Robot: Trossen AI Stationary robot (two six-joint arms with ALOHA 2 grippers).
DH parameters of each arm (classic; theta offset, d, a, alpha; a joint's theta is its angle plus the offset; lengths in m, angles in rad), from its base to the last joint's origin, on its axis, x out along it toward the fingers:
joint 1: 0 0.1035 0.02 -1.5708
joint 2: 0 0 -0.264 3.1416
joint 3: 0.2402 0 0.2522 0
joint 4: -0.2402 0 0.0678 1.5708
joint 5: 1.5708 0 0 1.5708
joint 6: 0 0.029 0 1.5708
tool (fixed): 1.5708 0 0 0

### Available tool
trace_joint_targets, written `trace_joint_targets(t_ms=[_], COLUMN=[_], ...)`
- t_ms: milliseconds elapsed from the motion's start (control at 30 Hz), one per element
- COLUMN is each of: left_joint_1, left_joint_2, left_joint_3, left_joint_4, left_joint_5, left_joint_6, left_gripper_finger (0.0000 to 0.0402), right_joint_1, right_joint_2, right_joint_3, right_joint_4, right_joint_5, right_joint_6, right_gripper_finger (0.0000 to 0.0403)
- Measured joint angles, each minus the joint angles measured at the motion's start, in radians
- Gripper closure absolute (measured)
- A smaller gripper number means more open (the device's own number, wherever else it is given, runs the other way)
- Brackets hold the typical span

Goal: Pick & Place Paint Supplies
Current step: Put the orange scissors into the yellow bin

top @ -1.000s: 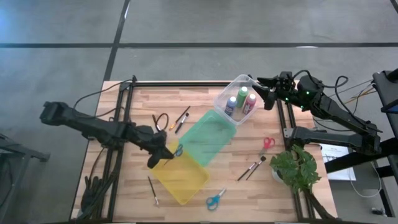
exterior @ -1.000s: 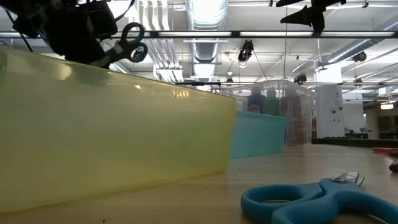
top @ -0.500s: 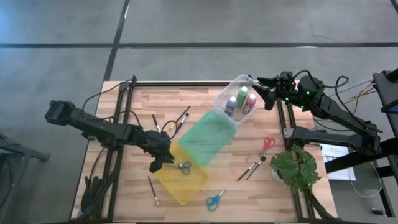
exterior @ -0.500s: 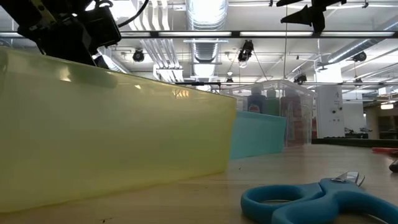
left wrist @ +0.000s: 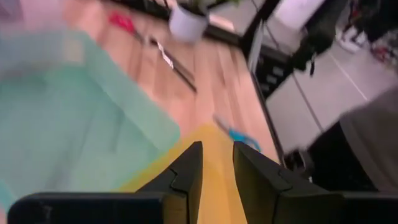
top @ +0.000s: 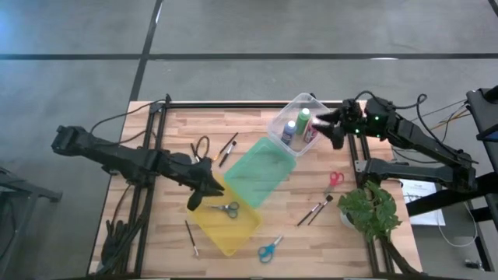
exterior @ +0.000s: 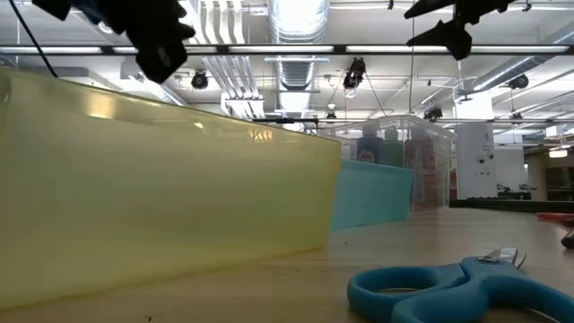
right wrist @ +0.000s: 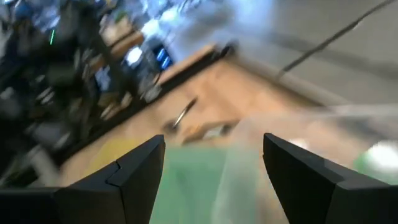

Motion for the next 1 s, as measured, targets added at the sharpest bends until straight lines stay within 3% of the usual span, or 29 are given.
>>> trace_joint_targets(t_ms=[200, 367, 533, 700, 800, 1000], left_joint_1=[0.01, 0.01, 0.01, 0.01, 0.01, 0.01], left_joint_2=[-0.076, -0.148, -0.201, -0.227, -0.233, -0.232], left_joint_3=[0.051, 0.063, 0.064, 0.064, 0.064, 0.064], left_joint_4=[-0.023, -0.026, -0.033, -0.042, -0.043, -0.055], left_joint_5=[-0.13, -0.252, -0.264, -0.264, -0.264, -0.264], left_joint_6=[0.058, 0.076, 0.076, 0.075, 0.071, 0.071], left_gripper_finger=[0.0303, 0.0303, 0.0303, 0.0303, 0.0303, 0.0303], right_joint_1=[0.138, 0.294, 0.37, 0.372, 0.375, 0.392], right_joint_2=[0.066, 0.156, 0.277, 0.392, 0.433, 0.446], right_joint_3=[0.0, 0.004, 0.072, 0.212, 0.267, 0.245], right_joint_4=[-0.058, -0.093, -0.26, -0.651, -0.829, -0.885], right_joint_5=[-0.152, -0.084, 0.006, 0.152, 0.161, 0.173], right_joint_6=[0.056, 0.048, 0.111, 0.337, 0.465, 0.724], right_gripper_finger=[0.0139, 0.014, 0.0141, 0.0141, 0.0141, 0.0141])
